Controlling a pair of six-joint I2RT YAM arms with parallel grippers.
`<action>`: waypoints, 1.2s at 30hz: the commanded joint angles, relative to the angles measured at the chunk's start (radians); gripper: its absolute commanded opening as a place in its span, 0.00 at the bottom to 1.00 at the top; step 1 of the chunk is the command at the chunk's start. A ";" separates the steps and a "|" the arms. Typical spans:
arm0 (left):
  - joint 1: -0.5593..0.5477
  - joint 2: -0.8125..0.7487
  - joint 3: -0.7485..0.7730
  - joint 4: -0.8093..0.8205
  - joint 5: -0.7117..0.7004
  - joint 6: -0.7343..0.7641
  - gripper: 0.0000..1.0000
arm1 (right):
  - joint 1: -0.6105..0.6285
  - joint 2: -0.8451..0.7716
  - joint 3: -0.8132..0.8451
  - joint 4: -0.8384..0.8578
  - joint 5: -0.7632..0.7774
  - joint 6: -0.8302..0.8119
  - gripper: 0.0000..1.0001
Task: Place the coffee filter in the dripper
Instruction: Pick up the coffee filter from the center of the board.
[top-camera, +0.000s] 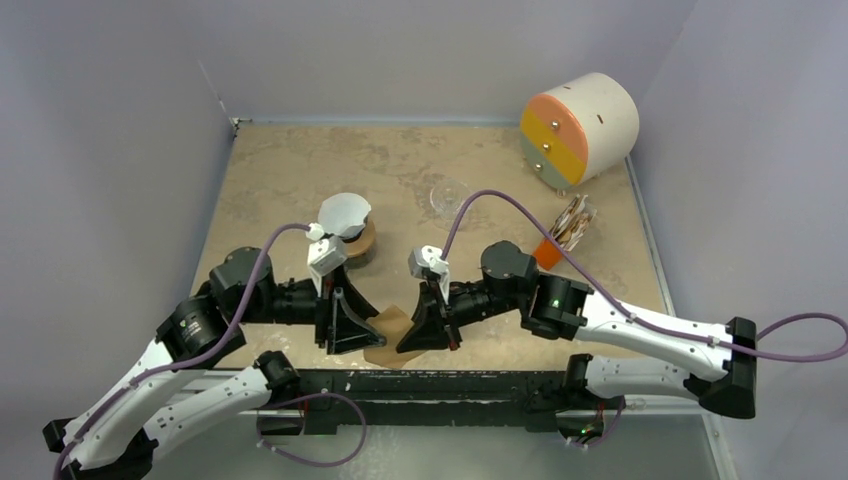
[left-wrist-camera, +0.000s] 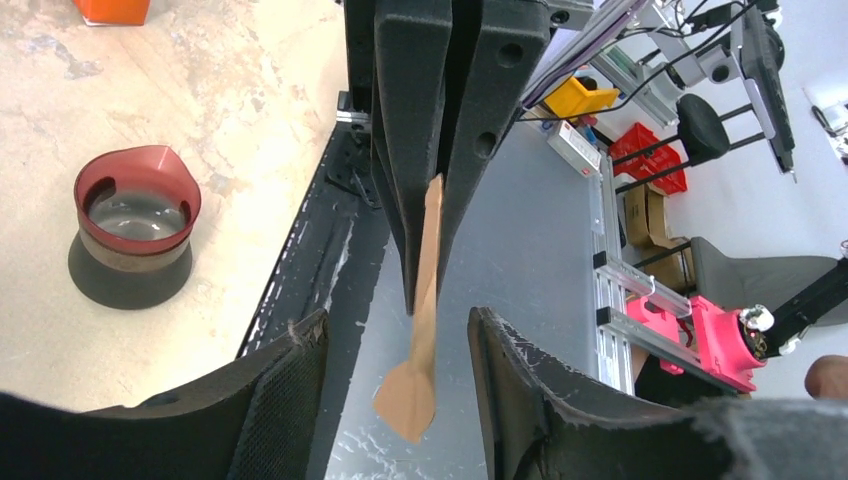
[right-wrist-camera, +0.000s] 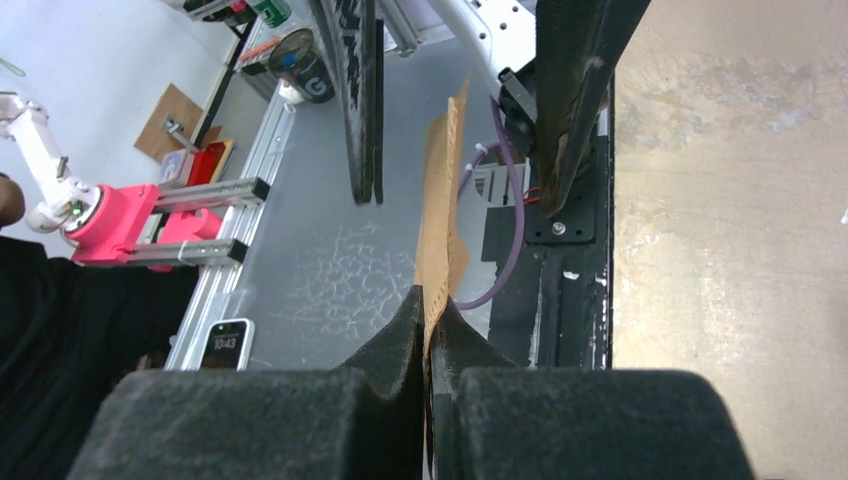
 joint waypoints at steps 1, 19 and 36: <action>0.003 -0.035 0.018 0.037 0.052 0.011 0.53 | -0.003 -0.064 -0.009 -0.045 -0.069 -0.052 0.00; 0.002 -0.022 -0.028 0.198 0.127 -0.072 0.47 | -0.003 -0.129 -0.012 -0.181 -0.190 -0.141 0.00; 0.001 0.019 -0.048 0.246 0.195 -0.106 0.38 | -0.002 -0.133 -0.009 -0.191 -0.133 -0.136 0.00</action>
